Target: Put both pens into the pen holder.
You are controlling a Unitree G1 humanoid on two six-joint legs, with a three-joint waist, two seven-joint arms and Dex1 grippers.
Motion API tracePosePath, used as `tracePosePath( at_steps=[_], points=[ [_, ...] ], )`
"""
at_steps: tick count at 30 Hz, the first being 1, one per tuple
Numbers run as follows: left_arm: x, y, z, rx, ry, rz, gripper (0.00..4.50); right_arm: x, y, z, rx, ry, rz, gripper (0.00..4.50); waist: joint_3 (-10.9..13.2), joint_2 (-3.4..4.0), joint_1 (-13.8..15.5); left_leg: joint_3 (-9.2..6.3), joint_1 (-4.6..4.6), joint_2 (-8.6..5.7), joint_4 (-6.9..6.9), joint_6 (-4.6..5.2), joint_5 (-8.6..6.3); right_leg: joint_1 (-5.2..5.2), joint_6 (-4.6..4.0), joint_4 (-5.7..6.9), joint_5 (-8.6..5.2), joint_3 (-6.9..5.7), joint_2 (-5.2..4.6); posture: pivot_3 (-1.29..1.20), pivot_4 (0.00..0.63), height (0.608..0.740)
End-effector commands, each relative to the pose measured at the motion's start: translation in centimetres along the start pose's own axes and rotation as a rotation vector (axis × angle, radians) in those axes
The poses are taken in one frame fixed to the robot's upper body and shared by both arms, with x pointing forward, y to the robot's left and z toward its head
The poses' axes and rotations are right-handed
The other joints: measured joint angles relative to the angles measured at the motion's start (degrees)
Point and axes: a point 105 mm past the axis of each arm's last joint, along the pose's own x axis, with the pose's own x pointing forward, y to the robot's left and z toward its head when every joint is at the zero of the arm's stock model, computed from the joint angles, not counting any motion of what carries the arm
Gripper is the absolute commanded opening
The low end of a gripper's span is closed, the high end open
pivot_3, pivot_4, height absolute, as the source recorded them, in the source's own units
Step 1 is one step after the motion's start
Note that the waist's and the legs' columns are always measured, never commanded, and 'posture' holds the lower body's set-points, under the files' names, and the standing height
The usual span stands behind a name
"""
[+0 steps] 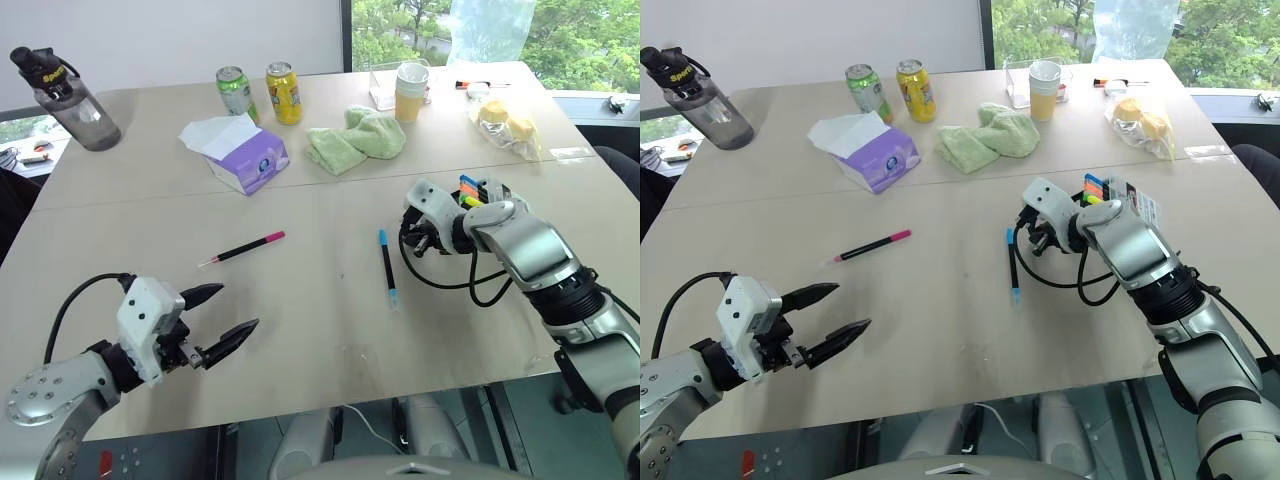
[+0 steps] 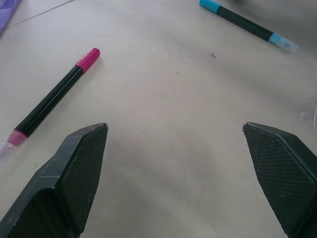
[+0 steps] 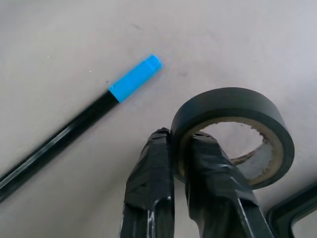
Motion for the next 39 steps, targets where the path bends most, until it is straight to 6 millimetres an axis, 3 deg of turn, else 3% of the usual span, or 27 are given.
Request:
tracePosePath(
  at_steps=[1,8,10,11,16,18,23,26,35,38,39],
  points=[
    [0.0,0.1,0.2,0.018,0.001,-0.006,4.5,-0.7,-0.6,2.3,-0.011,-0.086,-0.028,0.04,0.0,0.0,-0.07,0.0,0.0,0.0,0.0,0.0,0.0,0.0,0.0,0.0,0.0,0.01,0.0,0.0,0.15,0.74],
    [0.6,0.2,0.3,0.022,-0.007,-0.013,4.5,-0.8,-2.2,8.4,-0.204,-0.335,-0.12,0.04,0.04,0.06,-0.25,0.02,-0.02,0.01,-0.02,-0.01,0.0,-0.06,-0.01,0.01,0.01,0.0,0.03,0.0,0.15,0.74],
    [0.8,0.2,0.4,0.024,-0.011,-0.018,4.5,-0.4,-3.7,10.2,-0.317,-0.363,-0.212,0.04,0.04,0.06,-0.23,0.06,-0.02,0.0,-0.02,-0.01,0.0,-0.07,-0.01,0.01,0.01,-0.08,0.03,0.0,0.15,0.74],
    [0.8,0.2,0.4,0.026,-0.012,-0.019,4.5,-0.4,-5.1,11.1,-0.35,-0.375,-0.299,0.89,0.03,0.06,-0.24,0.08,-0.02,0.0,-0.02,0.0,0.0,-0.08,-0.01,0.01,0.01,-0.12,0.03,0.0,0.15,0.74],
    [0.8,0.2,0.5,0.028,-0.02,-0.013,4.5,-2.6,-10.6,13.9,-0.397,-0.456,-0.674,3.05,0.04,0.06,-0.2,0.06,-0.04,-0.01,-0.05,-0.02,0.01,-0.12,-0.01,0.01,0.01,-0.19,0.04,0.0,0.15,0.74],
    [0.5,0.0,0.4,0.022,-0.017,-0.006,4.5,-2.6,-11.2,13.8,-0.352,-0.463,-0.678,3.05,0.04,0.06,-0.26,0.05,-0.06,-0.01,-0.06,-0.02,0.01,-0.13,-0.01,-0.02,0.01,-0.2,0.04,0.0,0.15,0.74],
    [0.4,-0.3,0.1,0.014,-0.011,0.0,4.5,-1.8,-10.5,13.2,-0.359,-0.467,-0.614,3.05,0.06,0.1,-0.7,0.08,-0.05,0.01,-0.11,-0.01,0.01,-0.12,-0.01,-0.05,0.01,-0.15,0.04,0.0,0.15,0.74],
    [0.5,-0.4,0.1,0.015,-0.012,-0.004,4.5,-1.2,-9.0,12.9,-0.357,-0.477,-0.512,3.05,0.06,0.1,-0.86,0.08,-0.03,0.02,-0.09,-0.01,0.01,-0.12,-0.02,0.01,0.01,-0.14,0.05,0.0,0.15,0.74],
    [0.8,-0.1,0.3,0.022,-0.013,-0.018,4.5,-2.1,-7.6,12.3,-0.335,-0.496,-0.421,3.05,0.07,0.11,-1.1,0.06,-0.04,0.02,-0.06,-0.01,0.01,-0.11,-0.02,0.02,0.01,-0.15,0.05,0.0,0.15,0.74],
    [0.9,-0.1,0.3,0.023,-0.012,-0.021,4.5,-2.6,-5.9,12.1,-0.274,-0.512,-0.303,3.05,0.07,0.11,-1.1,0.06,-0.05,0.02,-0.06,-0.01,0.01,-0.11,-0.01,0.01,0.01,-0.15,0.05,0.0,0.15,0.74],
    [0.9,-0.1,0.2,0.023,-0.011,-0.022,4.5,-2.6,-4.4,11.3,-0.254,-0.488,-0.2,3.05,0.07,0.11,-1.09,0.06,-0.05,0.02,-0.06,-0.01,0.01,-0.11,-0.01,0.01,0.01,-0.14,0.04,0.0,0.15,0.74]
  ],
)
